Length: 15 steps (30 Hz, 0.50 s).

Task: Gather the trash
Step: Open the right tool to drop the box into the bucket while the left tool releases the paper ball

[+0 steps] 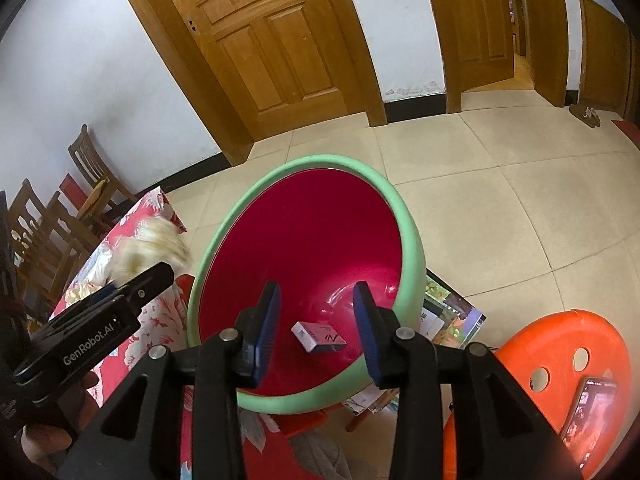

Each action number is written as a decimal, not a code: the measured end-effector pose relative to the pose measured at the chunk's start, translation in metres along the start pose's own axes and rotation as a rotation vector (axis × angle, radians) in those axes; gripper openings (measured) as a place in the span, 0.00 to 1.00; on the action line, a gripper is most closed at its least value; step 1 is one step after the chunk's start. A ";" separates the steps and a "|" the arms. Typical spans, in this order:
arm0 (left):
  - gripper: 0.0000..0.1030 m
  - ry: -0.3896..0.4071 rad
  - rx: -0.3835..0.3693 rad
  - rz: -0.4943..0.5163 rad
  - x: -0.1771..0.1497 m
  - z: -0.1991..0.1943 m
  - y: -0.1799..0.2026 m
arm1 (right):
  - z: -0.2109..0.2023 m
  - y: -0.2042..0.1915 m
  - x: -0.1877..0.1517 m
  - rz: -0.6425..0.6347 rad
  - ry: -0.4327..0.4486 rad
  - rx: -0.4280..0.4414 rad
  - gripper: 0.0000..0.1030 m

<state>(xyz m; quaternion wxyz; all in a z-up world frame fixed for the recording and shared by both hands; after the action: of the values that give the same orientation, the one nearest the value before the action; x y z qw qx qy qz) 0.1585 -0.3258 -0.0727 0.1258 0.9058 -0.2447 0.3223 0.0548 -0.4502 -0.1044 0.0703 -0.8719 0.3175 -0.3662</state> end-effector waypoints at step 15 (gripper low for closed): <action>0.57 0.024 0.023 -0.034 -0.004 -0.027 -0.013 | -0.020 -0.010 -0.002 -0.010 0.032 0.025 0.44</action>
<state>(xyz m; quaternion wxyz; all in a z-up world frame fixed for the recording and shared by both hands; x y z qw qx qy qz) 0.1485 -0.3023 -0.0560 0.1238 0.9072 -0.2240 0.3340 0.0453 -0.4392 -0.0873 0.0745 -0.8666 0.3094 -0.3843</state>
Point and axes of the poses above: each gripper's, at about its wrist camera, not at the fingertips, and z roughly the way its jaws point, y to its right, x to its top, the point moved 6 cm from there along z, roughly the way its jaws point, and after that the axes turned 2 degrees about x, right-handed, at the moved point
